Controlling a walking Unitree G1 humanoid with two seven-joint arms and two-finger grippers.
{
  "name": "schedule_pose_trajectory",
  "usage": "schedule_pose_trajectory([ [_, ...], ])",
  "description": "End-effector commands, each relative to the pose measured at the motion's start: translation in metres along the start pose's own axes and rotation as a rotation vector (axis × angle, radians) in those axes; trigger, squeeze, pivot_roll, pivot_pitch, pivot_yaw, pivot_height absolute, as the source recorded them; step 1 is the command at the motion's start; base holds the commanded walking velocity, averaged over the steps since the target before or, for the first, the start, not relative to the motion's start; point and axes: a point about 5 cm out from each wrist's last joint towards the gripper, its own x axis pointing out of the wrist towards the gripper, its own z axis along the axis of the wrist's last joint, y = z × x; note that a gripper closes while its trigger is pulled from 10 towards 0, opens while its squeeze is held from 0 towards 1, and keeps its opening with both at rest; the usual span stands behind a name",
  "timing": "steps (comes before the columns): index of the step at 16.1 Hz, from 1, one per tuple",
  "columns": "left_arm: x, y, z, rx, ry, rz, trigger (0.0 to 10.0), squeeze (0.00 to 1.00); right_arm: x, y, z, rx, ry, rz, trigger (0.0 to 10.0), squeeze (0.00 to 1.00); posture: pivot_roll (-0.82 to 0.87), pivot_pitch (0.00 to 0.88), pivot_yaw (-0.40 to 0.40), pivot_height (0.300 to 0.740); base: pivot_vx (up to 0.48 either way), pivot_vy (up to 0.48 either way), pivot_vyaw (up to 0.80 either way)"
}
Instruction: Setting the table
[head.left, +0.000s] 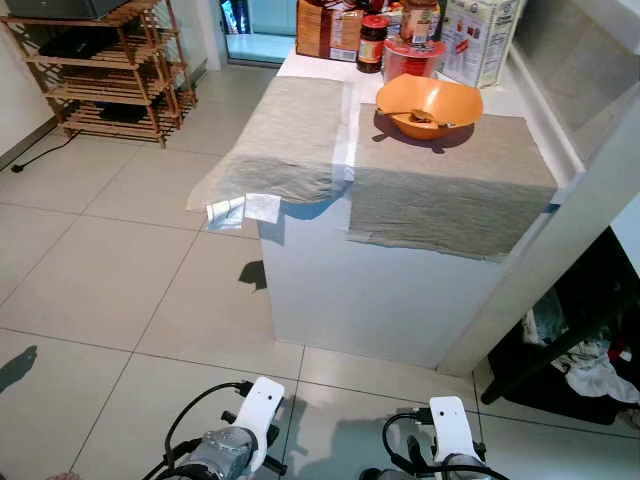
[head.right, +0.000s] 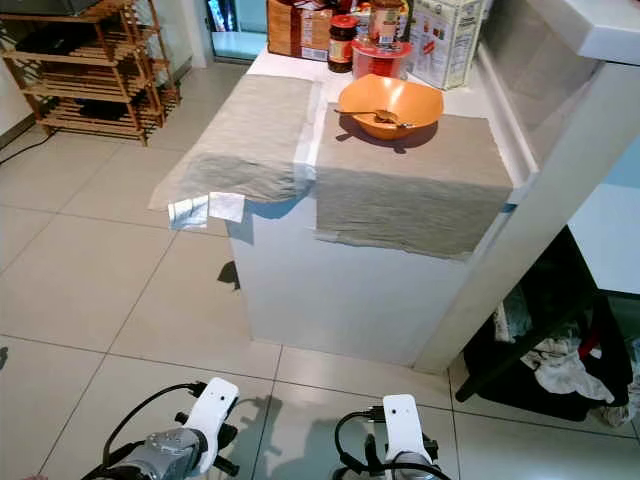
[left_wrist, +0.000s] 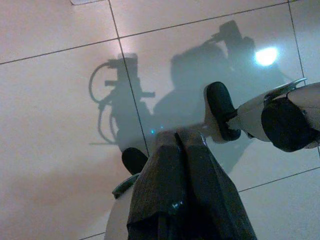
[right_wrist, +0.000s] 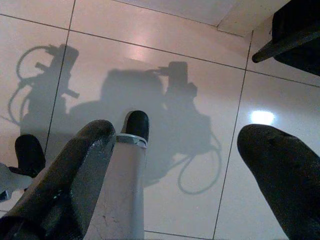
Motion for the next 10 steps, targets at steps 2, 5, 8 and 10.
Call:
schedule_pose_trajectory([
  [2,-0.001,0.001,0.000,0.014,-0.006,0.000,0.0,0.00,0.000,-0.001,0.001,-0.013,-0.002,-0.002,10.0,0.00,-0.06,0.000,0.003,0.740,0.000,0.000,0.00],
  [5,-0.002,0.008,0.001,0.017,-0.007,0.006,0.0,0.00,0.000,-0.001,0.001,-0.018,0.000,-0.002,10.0,0.00,-0.06,0.000,0.002,0.740,0.000,0.000,0.00],
  [8,-0.003,0.012,0.002,0.018,-0.008,0.012,0.0,0.00,0.000,-0.001,0.000,-0.019,0.001,-0.002,10.0,0.00,-0.06,0.000,0.002,0.740,0.000,0.000,0.00],
  [10,-0.004,0.018,0.004,0.021,-0.006,0.024,0.0,0.00,0.000,-0.001,-0.001,-0.020,0.002,-0.002,10.0,0.00,-0.06,0.000,0.001,0.740,0.000,0.000,0.00],
])
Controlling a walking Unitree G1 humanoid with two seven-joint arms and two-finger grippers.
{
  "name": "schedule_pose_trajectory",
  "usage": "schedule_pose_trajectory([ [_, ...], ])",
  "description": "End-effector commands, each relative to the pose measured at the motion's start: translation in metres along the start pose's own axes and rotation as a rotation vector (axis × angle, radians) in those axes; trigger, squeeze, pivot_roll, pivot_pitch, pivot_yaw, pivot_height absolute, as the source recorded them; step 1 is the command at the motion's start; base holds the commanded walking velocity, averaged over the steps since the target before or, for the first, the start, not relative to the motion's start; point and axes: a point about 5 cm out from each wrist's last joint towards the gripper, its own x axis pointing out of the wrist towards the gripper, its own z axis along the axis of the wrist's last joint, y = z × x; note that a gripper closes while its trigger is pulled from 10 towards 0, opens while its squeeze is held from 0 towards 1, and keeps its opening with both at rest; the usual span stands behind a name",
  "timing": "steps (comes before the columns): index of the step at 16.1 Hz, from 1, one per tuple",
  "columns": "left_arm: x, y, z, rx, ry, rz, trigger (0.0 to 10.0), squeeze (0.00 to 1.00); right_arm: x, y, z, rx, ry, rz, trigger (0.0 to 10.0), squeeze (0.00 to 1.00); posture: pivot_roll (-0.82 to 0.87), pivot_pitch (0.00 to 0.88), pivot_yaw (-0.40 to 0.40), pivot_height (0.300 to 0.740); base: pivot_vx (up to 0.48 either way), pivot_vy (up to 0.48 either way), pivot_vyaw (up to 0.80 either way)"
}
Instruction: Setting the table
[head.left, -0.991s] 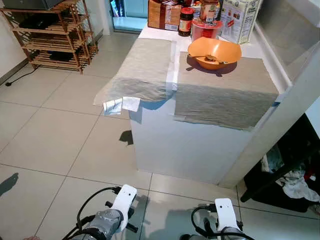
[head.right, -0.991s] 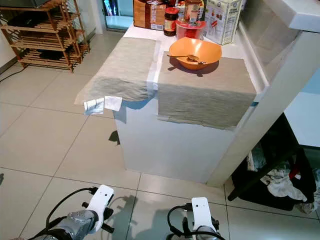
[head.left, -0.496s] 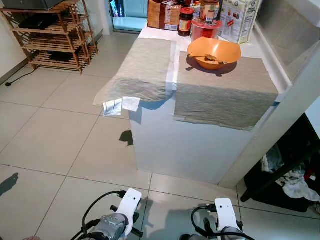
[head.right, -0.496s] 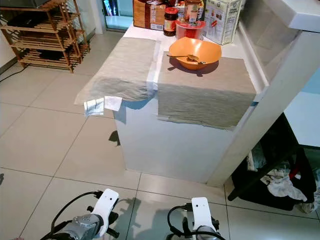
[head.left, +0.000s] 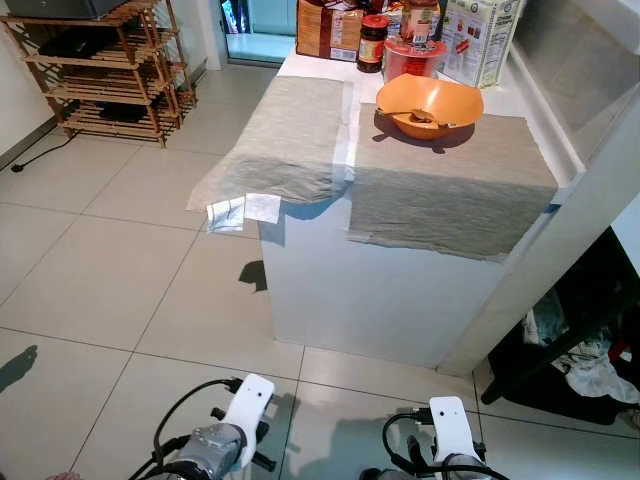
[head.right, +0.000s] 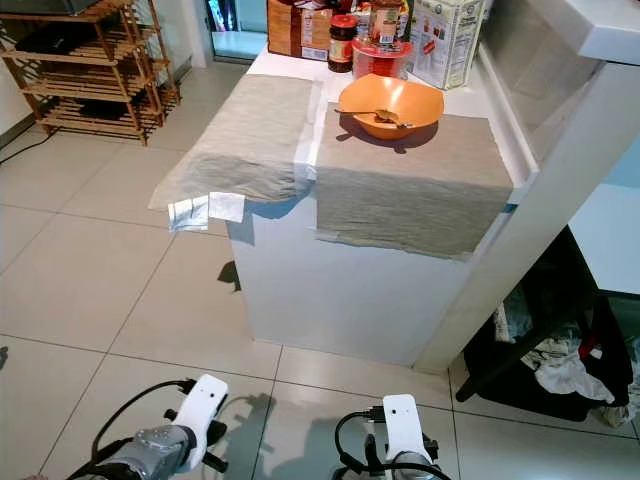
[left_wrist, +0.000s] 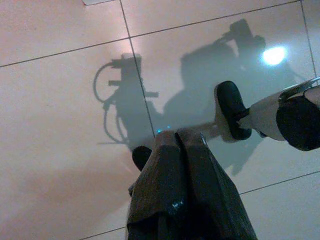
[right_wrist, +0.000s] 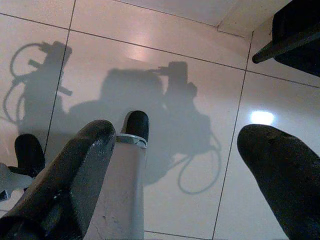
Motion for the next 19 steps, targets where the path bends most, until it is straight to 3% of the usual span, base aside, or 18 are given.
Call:
schedule_pose_trajectory([
  [1,0.000,0.003,0.005,0.012,-0.007,0.004,0.0,0.00,0.000,-0.001,-0.001,-0.017,0.001,-0.002,10.0,0.00,-0.06,0.000,0.001,0.740,0.000,0.000,0.00],
  [3,0.001,0.000,0.016,0.016,-0.019,0.004,0.0,0.00,0.000,-0.001,-0.001,-0.018,0.002,-0.002,10.0,0.00,-0.06,0.000,0.001,0.740,0.000,0.000,0.00],
  [8,0.001,0.003,0.017,0.020,-0.016,0.010,0.0,0.00,0.000,0.000,0.000,-0.017,0.002,-0.002,10.0,0.00,-0.06,0.000,0.001,0.740,0.000,0.000,0.00],
  [13,0.001,-0.004,0.002,0.021,0.001,-0.002,0.0,0.00,0.000,-0.001,0.000,-0.019,0.002,-0.004,10.0,0.00,-0.07,0.000,0.000,0.740,0.000,0.000,0.00],
  [19,0.000,-0.001,-0.004,0.022,0.008,0.002,0.0,0.00,0.000,-0.001,0.001,-0.021,0.002,-0.005,10.0,0.00,-0.07,0.000,-0.001,0.740,0.000,0.000,0.00],
])
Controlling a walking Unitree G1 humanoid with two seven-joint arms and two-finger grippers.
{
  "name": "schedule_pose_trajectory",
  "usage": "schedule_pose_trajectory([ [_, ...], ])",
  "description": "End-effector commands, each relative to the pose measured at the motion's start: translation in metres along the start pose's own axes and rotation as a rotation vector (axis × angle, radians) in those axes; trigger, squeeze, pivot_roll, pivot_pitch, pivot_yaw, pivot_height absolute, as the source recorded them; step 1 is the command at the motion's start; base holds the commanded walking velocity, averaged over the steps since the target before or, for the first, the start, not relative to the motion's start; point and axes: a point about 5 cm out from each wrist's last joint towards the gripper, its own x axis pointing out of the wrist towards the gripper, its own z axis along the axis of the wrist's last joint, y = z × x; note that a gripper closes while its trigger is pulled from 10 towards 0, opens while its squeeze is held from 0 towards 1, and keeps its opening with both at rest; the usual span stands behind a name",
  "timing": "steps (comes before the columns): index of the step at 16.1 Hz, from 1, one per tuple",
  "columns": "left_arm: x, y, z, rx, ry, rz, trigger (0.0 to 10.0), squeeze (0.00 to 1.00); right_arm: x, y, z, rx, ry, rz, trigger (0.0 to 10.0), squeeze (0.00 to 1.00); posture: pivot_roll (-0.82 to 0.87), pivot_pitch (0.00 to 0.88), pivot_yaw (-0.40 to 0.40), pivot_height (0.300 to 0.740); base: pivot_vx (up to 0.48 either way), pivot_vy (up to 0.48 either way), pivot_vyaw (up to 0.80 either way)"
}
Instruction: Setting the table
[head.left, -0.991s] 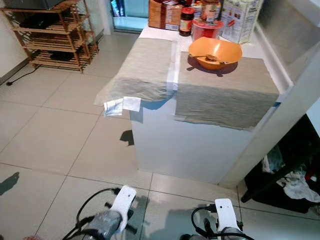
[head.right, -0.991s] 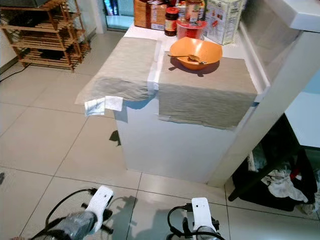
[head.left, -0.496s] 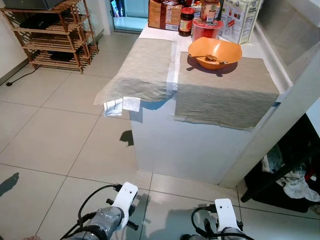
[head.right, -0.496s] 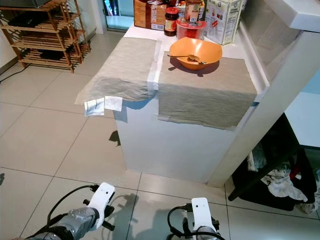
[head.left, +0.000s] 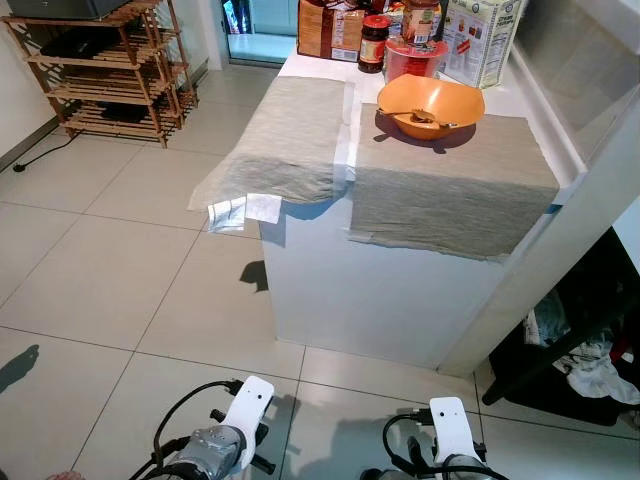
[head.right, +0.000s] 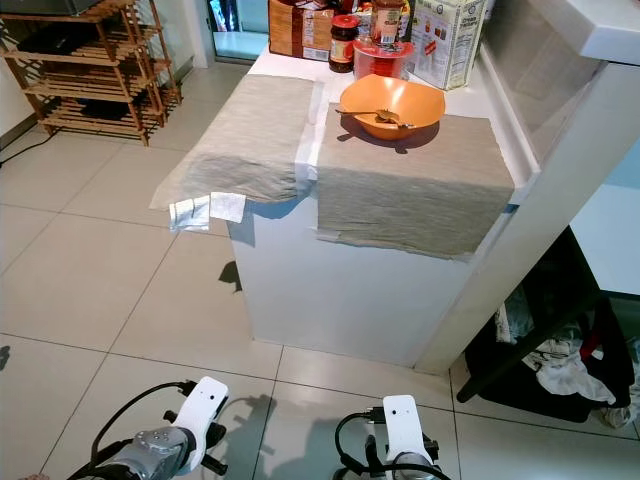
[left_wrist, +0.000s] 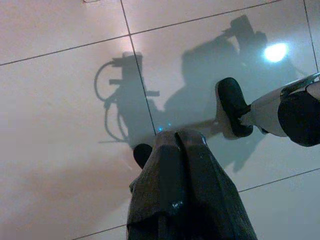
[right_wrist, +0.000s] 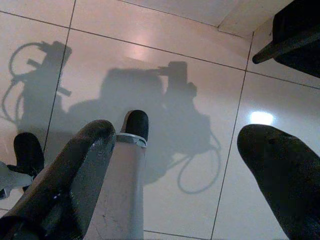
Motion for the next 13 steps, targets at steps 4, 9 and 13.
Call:
schedule_pose_trajectory([
  [4,-0.0008,0.0016,-0.0038,0.011,0.005,0.006,0.0,0.00,0.0003,-0.0001,0.0016,-0.020,0.001,-0.003,10.0,0.00,-0.07,0.000,-0.002,0.740,0.000,0.000,0.00],
  [9,0.0003,-0.0033,-0.0053,0.016,0.009,0.002,0.0,0.00,0.0003,-0.0002,0.0012,-0.020,0.002,-0.003,10.0,0.00,-0.07,0.000,-0.002,0.740,0.000,0.000,0.00],
  [13,0.0010,-0.0064,-0.0068,0.016,0.013,0.000,0.0,0.00,0.0003,-0.0002,0.0014,-0.021,0.003,-0.003,10.0,0.00,-0.07,0.000,-0.002,0.740,0.000,0.000,0.00],
])
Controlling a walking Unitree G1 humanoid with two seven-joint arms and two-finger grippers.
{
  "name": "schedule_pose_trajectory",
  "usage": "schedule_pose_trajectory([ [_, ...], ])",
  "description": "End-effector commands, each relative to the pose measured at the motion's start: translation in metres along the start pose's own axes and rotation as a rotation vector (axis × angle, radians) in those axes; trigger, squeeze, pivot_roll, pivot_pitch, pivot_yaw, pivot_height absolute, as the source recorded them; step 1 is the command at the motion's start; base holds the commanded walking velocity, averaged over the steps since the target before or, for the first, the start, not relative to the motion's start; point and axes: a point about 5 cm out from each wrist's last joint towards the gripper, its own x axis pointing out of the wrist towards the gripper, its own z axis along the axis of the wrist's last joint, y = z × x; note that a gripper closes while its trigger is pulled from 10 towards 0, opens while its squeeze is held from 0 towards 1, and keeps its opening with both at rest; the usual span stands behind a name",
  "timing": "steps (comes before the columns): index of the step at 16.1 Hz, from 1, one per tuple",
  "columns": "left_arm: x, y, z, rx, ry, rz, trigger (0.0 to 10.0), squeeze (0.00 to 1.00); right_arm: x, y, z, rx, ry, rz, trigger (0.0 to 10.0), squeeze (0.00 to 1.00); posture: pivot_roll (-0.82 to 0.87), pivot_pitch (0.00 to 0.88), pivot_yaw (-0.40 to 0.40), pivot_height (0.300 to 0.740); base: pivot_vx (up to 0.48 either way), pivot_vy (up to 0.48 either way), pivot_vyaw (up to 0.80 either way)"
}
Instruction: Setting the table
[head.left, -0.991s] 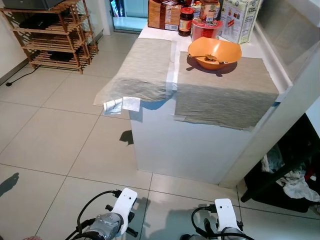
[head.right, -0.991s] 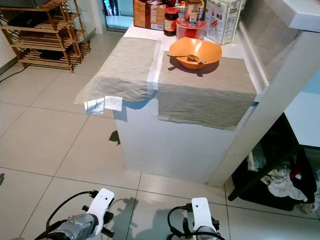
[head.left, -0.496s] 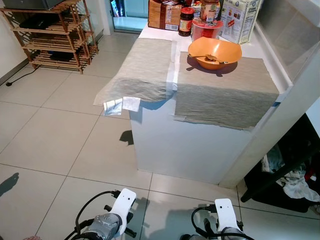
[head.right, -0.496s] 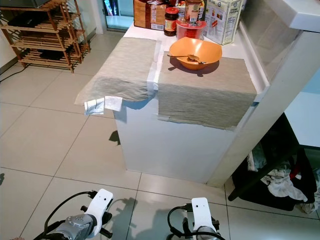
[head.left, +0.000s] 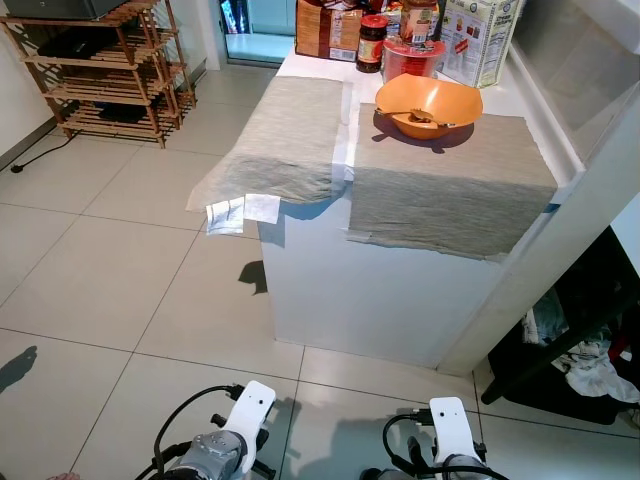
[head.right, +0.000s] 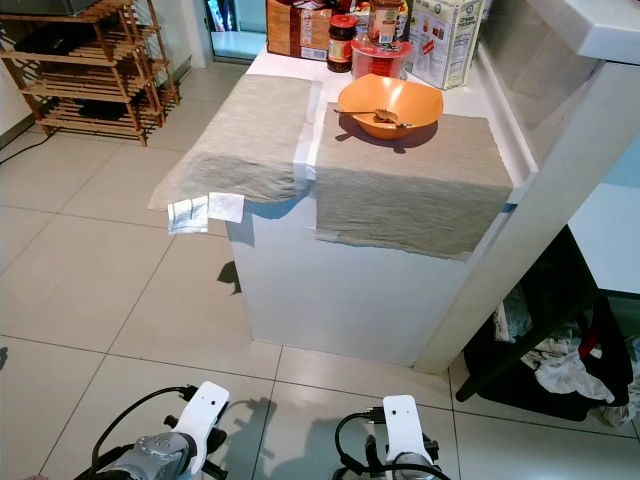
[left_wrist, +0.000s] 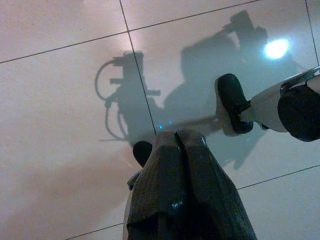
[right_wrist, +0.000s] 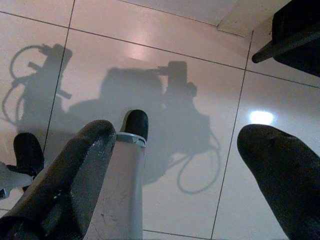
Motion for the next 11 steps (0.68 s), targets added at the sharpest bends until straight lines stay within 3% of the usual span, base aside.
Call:
schedule_pose_trajectory([
  [1,0.0001,-0.0013,-0.0014,0.010,0.002,-0.002,0.0,0.00,0.0004,-0.0003,0.0019,-0.021,0.001,-0.003,10.0,0.00,-0.06,0.000,-0.003,0.740,0.000,0.000,0.00],
  [11,-0.0006,0.0035,0.0025,0.006,-0.005,0.011,0.0,0.00,0.0010,-0.0027,0.0050,-0.023,-0.003,-0.009,10.0,0.00,-0.06,0.000,-0.007,0.740,0.000,0.000,0.00],
])
